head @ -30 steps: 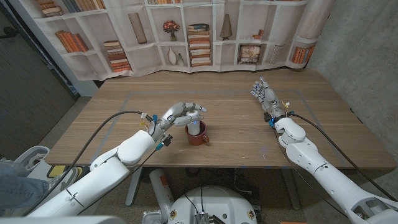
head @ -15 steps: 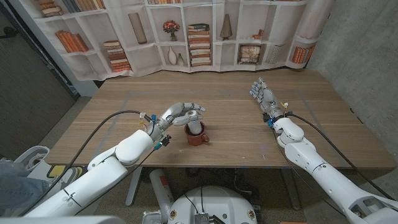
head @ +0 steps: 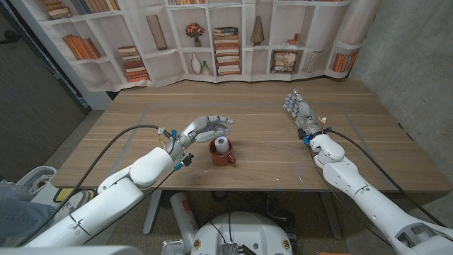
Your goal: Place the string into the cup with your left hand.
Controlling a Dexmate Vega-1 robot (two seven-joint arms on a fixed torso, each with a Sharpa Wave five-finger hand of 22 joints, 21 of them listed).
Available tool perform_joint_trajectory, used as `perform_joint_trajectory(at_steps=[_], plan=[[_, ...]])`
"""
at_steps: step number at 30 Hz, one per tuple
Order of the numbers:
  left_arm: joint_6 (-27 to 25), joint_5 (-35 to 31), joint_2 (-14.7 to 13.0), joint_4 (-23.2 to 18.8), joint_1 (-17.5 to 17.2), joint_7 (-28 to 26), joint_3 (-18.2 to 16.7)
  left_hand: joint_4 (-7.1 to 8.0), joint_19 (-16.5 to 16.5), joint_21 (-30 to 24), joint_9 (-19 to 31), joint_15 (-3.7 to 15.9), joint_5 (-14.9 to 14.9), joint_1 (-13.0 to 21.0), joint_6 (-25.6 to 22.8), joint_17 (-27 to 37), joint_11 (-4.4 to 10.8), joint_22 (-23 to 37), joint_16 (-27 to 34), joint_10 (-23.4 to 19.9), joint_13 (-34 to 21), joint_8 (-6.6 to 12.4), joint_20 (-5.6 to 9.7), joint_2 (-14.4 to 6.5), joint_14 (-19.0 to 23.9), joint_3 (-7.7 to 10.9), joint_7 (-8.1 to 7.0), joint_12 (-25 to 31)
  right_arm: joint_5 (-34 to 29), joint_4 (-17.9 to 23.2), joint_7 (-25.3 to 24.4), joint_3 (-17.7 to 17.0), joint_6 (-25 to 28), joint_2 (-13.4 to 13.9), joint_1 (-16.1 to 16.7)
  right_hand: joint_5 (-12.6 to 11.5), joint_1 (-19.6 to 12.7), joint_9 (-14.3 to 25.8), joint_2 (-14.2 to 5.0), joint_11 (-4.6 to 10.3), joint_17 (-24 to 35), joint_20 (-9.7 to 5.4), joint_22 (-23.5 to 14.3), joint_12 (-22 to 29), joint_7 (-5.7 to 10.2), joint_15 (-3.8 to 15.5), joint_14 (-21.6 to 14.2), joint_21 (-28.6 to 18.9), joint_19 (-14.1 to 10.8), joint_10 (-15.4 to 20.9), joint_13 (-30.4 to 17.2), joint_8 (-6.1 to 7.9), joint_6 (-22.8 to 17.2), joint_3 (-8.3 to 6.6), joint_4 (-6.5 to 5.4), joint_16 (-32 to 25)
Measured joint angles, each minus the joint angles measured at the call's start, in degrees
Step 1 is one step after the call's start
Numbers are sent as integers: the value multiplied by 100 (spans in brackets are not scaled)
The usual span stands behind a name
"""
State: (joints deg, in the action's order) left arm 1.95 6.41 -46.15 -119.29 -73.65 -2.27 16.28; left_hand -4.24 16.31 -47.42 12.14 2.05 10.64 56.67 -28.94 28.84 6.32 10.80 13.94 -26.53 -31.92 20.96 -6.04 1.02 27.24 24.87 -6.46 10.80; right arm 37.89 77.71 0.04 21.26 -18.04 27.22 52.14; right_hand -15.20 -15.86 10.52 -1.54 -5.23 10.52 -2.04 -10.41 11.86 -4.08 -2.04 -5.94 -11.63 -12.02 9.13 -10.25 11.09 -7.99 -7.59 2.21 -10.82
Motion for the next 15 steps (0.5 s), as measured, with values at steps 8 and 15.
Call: perform_joint_trajectory(at_steps=[8, 15], plan=[[-11, -4, -6, -32, -41, -5, -23, 23, -40, 41, 0, -30, 0, -37, 31, 0, -49, 0, 0, 49, 7, 0, -21, -18, -30, -23, 31, 0, -3, 3, 3, 2, -10, 0, 18, 0, 0, 0, 0, 1, 0, 0, 0, 0, 0, 0, 0, 0, 0, 0, 0, 0, 0, -18, 17, 0], [-10, -4, -8, -46, -75, -25, -47, 22, -40, 41, -1, -2, 0, -49, 31, 23, -28, -1, 0, 91, 7, 0, -21, -6, -58, -23, 31, 0, -8, 44, 1, 2, -15, 14, 44, 0, -30, 0, -30, -20, 0, 0, 0, 0, 0, 0, 0, 0, 0, 20, 0, 0, 0, -18, 18, 0]])
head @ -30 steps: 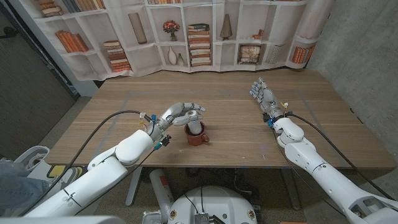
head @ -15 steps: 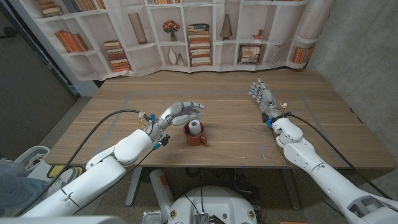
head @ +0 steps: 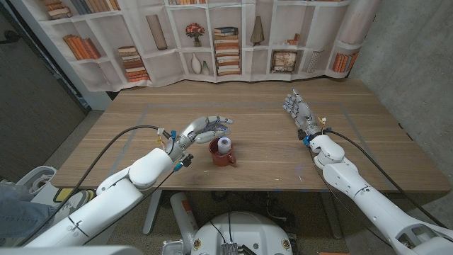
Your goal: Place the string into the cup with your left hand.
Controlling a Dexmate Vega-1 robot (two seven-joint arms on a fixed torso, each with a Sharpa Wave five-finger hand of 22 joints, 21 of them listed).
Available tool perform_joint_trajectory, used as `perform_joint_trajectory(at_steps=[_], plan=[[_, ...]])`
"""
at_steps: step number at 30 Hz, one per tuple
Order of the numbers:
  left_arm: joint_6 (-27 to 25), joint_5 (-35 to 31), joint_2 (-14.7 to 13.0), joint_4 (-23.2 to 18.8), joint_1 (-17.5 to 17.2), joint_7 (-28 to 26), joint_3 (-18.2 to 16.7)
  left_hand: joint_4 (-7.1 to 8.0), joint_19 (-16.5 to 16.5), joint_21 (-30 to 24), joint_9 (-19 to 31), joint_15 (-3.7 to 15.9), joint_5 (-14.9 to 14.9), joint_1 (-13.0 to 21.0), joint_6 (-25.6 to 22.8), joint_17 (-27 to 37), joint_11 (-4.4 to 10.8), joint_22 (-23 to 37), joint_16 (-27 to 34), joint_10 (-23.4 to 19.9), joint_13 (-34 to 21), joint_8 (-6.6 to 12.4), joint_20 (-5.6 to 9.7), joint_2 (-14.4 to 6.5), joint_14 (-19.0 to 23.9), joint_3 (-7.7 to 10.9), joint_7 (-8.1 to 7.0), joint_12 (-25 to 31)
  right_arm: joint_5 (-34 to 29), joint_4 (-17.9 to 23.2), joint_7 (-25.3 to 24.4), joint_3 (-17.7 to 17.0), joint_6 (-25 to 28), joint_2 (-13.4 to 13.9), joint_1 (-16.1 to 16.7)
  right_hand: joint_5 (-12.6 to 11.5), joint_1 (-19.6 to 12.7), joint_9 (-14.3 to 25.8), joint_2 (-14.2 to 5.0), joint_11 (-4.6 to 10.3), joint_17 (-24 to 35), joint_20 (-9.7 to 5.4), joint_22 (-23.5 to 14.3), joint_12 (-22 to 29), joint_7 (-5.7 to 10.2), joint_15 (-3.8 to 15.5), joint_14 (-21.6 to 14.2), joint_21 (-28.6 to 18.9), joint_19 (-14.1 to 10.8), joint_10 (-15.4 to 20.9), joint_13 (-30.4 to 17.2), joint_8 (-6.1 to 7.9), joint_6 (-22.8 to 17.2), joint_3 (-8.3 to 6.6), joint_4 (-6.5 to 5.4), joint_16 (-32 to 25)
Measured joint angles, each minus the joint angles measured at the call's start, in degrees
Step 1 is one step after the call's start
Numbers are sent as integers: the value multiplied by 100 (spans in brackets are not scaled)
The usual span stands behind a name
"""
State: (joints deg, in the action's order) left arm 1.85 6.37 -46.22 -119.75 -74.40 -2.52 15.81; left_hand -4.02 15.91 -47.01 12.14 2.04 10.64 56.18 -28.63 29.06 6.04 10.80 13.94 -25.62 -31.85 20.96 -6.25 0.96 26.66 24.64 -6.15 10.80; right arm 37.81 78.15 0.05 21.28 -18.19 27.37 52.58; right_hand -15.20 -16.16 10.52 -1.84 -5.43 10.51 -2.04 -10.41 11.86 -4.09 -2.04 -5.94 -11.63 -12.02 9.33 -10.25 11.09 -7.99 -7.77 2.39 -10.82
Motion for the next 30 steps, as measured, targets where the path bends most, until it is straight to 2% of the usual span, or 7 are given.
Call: perform_joint_trajectory(at_steps=[16, 21, 25, 30], plan=[[118, 4, -8, -29, -4, -48, -102, -1, -107, 0, -1, 12, 49, -53, 40, 3, 61, 0, 0, 60, 53, -23, -61, -7, -76, 0, -20, 0, -21, 61, -46, 0, 0, 8, 10, 0, 0, 0, 0, 0, 0, 0, 0, 0, 0, 0, 0, 0, 0, 0, 0, 0, 0, 25, 24, 0], [158, 5, -10, -32, 28, -47, -117, -1, -187, 44, -1, 12, 49, -65, 102, 3, 30, 0, -44, 91, 76, -63, -67, -20, -135, 0, -20, 0, -28, 76, -61, -1, -1, 8, 12, 0, 0, 0, 0, 30, 0, 0, 0, 0, 0, 0, 0, 0, 0, 31, 0, 0, 0, 25, 24, 0], [191, 1, -10, -42, 52, -48, -130, -1, -341, 104, -1, -4, 49, -75, 124, -9, 30, -1, -49, 91, 97, -84, -72, -30, -175, 0, -42, 0, -31, 86, -70, -3, -1, 11, 15, 0, 0, 0, 0, 30, 0, 0, 0, 0, 0, 0, 0, 0, 0, 31, 0, 0, 0, 25, 23, 0], [236, -8, -9, -78, 80, -65, -162, 17, -791, 279, -1, 16, 49, -159, 143, -66, 41, -1, -166, 164, 159, -107, -114, -52, -364, -17, -62, 0, -33, 93, -79, -6, -1, 14, 19, 0, 0, 0, 0, 30, 0, 0, 0, 0, 0, 0, 0, 0, 0, 30, 0, 0, 0, 25, 23, 0]])
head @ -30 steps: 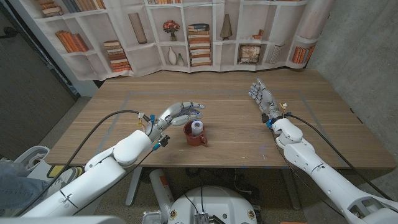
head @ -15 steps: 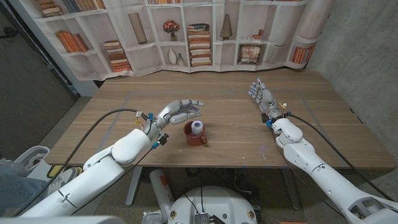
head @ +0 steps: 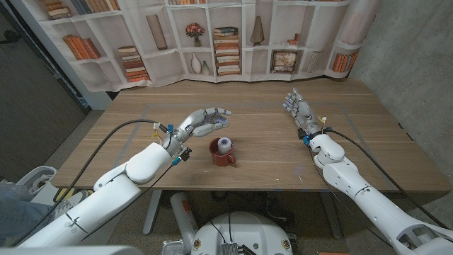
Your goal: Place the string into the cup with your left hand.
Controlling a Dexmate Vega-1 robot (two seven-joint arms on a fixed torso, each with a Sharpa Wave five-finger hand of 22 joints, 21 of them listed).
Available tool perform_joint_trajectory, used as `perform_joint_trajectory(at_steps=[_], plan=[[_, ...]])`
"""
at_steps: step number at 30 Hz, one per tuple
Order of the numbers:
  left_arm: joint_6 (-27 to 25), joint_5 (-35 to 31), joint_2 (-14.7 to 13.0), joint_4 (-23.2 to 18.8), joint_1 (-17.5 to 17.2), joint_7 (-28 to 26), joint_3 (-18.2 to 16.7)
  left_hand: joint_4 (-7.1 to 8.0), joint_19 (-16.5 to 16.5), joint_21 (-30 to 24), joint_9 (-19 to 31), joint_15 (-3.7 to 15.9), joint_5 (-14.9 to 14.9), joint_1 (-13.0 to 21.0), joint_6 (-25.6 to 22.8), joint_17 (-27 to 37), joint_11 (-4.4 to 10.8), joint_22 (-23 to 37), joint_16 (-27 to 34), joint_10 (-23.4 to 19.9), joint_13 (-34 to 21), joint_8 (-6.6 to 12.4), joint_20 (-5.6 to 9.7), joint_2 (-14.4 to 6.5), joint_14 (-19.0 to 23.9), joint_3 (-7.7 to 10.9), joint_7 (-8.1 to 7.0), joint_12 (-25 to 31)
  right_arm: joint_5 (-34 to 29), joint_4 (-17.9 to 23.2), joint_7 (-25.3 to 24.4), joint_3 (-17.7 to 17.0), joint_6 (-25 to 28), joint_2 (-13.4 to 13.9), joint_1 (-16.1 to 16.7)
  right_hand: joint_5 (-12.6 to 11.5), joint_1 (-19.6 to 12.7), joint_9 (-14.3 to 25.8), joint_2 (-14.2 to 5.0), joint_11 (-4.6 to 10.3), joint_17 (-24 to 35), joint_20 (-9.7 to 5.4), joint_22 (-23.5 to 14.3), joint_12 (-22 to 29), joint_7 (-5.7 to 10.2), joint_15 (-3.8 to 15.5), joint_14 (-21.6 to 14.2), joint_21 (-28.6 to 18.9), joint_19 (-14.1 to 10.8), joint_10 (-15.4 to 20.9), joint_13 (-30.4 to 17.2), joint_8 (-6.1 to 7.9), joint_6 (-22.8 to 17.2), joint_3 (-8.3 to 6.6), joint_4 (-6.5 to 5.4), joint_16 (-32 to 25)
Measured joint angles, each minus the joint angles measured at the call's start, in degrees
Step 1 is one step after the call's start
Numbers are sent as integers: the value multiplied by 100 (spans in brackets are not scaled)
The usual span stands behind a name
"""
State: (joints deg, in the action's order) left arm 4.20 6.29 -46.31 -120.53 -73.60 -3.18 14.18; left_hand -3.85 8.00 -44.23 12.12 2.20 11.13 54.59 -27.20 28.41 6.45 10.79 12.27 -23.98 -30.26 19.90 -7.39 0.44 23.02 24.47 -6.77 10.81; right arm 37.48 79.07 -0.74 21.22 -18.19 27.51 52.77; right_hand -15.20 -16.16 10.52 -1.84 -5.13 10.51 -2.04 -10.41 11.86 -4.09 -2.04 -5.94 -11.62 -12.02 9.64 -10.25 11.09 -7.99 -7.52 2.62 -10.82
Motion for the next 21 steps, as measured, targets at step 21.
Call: perform_joint_trajectory(at_steps=[21], plan=[[506, 63, 155, 74, 52, -203, -43, 253, -539, 292, 28, -116, 0, -445, 62, -186, -102, -14, -66, 163, 160, -22, -111, -144, -357, -92, 62, 22, -2, 72, -16, -23, 0, 38, 40, 0, 0, 0, 0, 0, 0, 0, 0, 0, 0, 0, 0, 0, 0, -1, 0, 0, 0, -16, 16, 0]])
